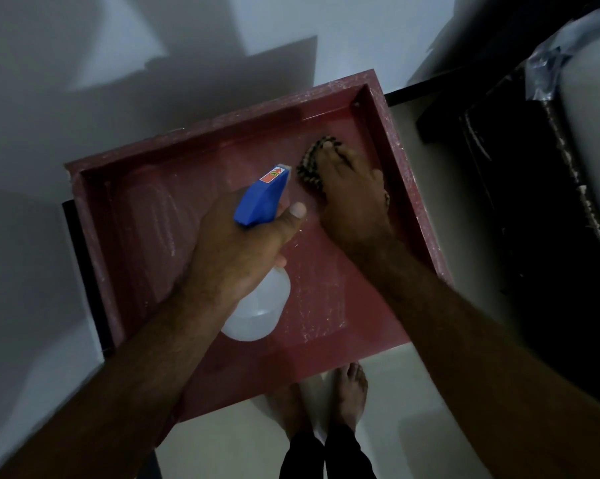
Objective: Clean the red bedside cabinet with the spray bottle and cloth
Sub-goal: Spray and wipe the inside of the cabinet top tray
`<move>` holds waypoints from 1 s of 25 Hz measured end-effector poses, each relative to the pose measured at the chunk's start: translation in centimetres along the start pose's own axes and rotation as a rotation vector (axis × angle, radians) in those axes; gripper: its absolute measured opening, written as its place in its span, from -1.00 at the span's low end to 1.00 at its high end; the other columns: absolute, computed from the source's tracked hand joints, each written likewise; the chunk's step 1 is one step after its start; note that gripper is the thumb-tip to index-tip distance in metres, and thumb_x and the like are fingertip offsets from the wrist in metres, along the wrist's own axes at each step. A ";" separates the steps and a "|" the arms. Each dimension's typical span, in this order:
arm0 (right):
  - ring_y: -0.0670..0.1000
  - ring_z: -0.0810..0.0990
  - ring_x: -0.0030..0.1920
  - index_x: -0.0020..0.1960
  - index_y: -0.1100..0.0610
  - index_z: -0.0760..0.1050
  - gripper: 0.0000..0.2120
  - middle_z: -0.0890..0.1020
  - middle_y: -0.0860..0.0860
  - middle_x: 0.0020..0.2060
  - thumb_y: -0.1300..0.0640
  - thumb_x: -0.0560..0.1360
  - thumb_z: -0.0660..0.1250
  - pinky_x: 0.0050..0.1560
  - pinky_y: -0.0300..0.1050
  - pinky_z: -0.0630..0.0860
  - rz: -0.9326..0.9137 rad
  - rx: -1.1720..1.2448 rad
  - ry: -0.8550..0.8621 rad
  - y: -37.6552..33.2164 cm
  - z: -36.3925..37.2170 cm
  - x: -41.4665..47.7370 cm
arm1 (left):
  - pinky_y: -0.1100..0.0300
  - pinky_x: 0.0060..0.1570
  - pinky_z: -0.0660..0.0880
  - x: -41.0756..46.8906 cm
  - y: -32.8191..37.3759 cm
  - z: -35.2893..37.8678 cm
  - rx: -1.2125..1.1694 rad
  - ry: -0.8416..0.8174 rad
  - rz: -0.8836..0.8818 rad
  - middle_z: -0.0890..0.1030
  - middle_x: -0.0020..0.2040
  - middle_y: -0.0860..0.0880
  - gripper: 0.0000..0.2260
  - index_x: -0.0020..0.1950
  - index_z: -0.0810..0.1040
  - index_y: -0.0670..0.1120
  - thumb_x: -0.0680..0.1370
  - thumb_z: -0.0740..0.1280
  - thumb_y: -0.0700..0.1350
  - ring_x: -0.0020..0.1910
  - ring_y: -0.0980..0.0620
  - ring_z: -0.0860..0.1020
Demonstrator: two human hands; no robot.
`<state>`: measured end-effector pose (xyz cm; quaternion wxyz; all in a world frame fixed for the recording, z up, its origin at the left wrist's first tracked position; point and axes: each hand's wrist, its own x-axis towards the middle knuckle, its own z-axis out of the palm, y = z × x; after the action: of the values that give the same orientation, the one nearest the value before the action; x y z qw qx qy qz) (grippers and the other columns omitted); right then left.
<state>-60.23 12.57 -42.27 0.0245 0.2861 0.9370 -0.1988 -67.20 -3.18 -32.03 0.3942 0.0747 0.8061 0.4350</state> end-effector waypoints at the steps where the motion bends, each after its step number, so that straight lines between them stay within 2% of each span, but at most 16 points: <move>1: 0.10 0.23 0.61 0.64 0.13 0.25 -0.19 0.36 0.04 0.60 0.33 0.43 0.40 0.38 0.15 0.33 -0.041 -0.022 -0.021 0.4 0.2 -0.3 | 0.51 -0.47 0.40 -0.2 0.2 0.1 -0.020 -0.005 0.007 0.59 -0.27 -0.09 -0.80 -0.05 0.55 -0.04 0.53 0.45 0.07 -0.42 0.20 0.58; 3: 0.09 0.26 0.59 0.63 0.12 0.26 -0.20 0.39 0.03 0.58 0.31 0.43 0.42 0.37 0.17 0.35 -0.003 -0.037 -0.003 1.0 -0.1 -0.7 | 0.49 -0.46 0.41 -0.7 0.3 0.3 -0.020 0.012 0.002 0.57 -0.29 -0.06 -0.82 -0.08 0.54 0.00 0.52 0.46 0.06 -0.41 0.17 0.58; 5: 0.11 0.27 0.59 0.63 0.12 0.28 -0.20 0.40 0.04 0.57 0.31 0.43 0.43 0.36 0.19 0.37 0.082 -0.012 0.028 1.4 0.0 -1.1 | 0.47 -0.44 0.43 -0.9 0.2 0.5 -0.023 0.019 -0.005 0.55 -0.29 -0.10 -0.77 -0.11 0.53 -0.07 0.52 0.47 0.05 -0.37 0.09 0.59; 9: 0.10 0.31 0.57 0.61 0.11 0.31 -0.21 0.43 0.02 0.56 0.29 0.42 0.47 0.28 0.17 0.39 -0.090 -0.048 -0.003 1.6 0.9 -2.9 | 0.46 -0.44 0.44 -1.4 0.2 0.9 -0.014 0.044 0.018 0.52 -0.25 -0.15 -0.66 -0.02 0.51 -0.23 0.52 0.46 0.04 -0.30 -0.07 0.60; 11: 0.11 0.31 0.57 0.61 0.12 0.31 -0.21 0.43 0.04 0.55 0.31 0.42 0.46 0.27 0.16 0.40 0.009 -0.007 0.040 2.1 0.8 -3.6 | 0.48 -0.44 0.42 -1.7 0.1 1.1 -0.010 0.030 0.042 0.55 -0.23 -0.26 -0.62 -0.01 0.50 -0.28 0.53 0.46 0.04 -0.29 -0.15 0.61; 13: 0.12 0.29 0.58 0.62 0.10 0.29 -0.20 0.40 0.03 0.57 0.33 0.42 0.41 0.30 0.18 0.39 0.081 0.034 0.053 1.8 0.9 -4.5 | 0.49 -0.45 0.41 -2.0 -0.2 1.3 0.008 0.026 0.049 0.58 -0.17 -0.36 -0.58 -0.02 0.49 -0.31 0.53 0.46 0.07 -0.33 -0.09 0.61; 15: 0.11 0.30 0.58 0.62 0.09 0.29 -0.18 0.40 0.02 0.57 0.35 0.39 0.42 0.33 0.18 0.39 -0.026 0.015 0.012 1.7 1.2 -5.8 | 0.50 -0.47 0.39 -2.4 0.0 1.6 0.030 0.031 0.037 0.59 -0.15 -0.36 -0.60 -0.05 0.51 -0.28 0.53 0.46 0.07 -0.40 0.06 0.57; 17: 0.10 0.33 0.56 0.60 0.11 0.33 -0.19 0.45 0.04 0.54 0.36 0.38 0.44 0.29 0.16 0.40 -0.053 0.033 0.029 2.4 1.3 -6.6 | 0.50 -0.47 0.39 -2.7 0.0 1.8 0.022 0.027 0.036 0.58 -0.14 -0.38 -0.61 -0.05 0.50 -0.29 0.53 0.45 0.06 -0.39 0.06 0.55; 20: 0.11 0.33 0.56 0.59 0.12 0.36 -0.22 0.46 0.05 0.53 0.37 0.39 0.42 0.29 0.17 0.39 0.054 0.076 0.071 2.1 1.1 -7.7 | 0.51 -0.47 0.39 -3.2 -0.1 2.0 0.033 0.022 0.050 0.57 -0.14 -0.40 -0.59 -0.03 0.49 -0.31 0.54 0.44 0.06 -0.36 0.02 0.53; 23: 0.11 0.31 0.57 0.60 0.11 0.35 -0.19 0.44 0.04 0.54 0.40 0.38 0.41 0.35 0.18 0.35 -0.073 0.088 -0.016 2.3 1.1 -8.7 | 0.51 -0.49 0.38 -3.7 -0.4 2.3 0.023 0.012 0.038 0.59 -0.14 -0.37 -0.67 -0.08 0.51 -0.20 0.54 0.44 0.07 -0.42 0.13 0.53; 25: 0.12 0.34 0.55 0.58 0.10 0.37 -0.19 0.47 0.04 0.52 0.40 0.36 0.41 0.30 0.17 0.38 -0.011 0.091 0.035 2.9 0.9 -8.8 | 0.52 -0.50 0.36 -4.1 -0.5 2.6 0.029 0.011 0.026 0.61 -0.15 -0.35 -0.63 -0.06 0.51 -0.24 0.54 0.43 0.08 -0.47 0.18 0.51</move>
<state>-51.36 9.76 -42.70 -0.0061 0.2850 0.9289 -0.2365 -62.50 -3.65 -30.88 0.3830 0.0887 0.8133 0.4290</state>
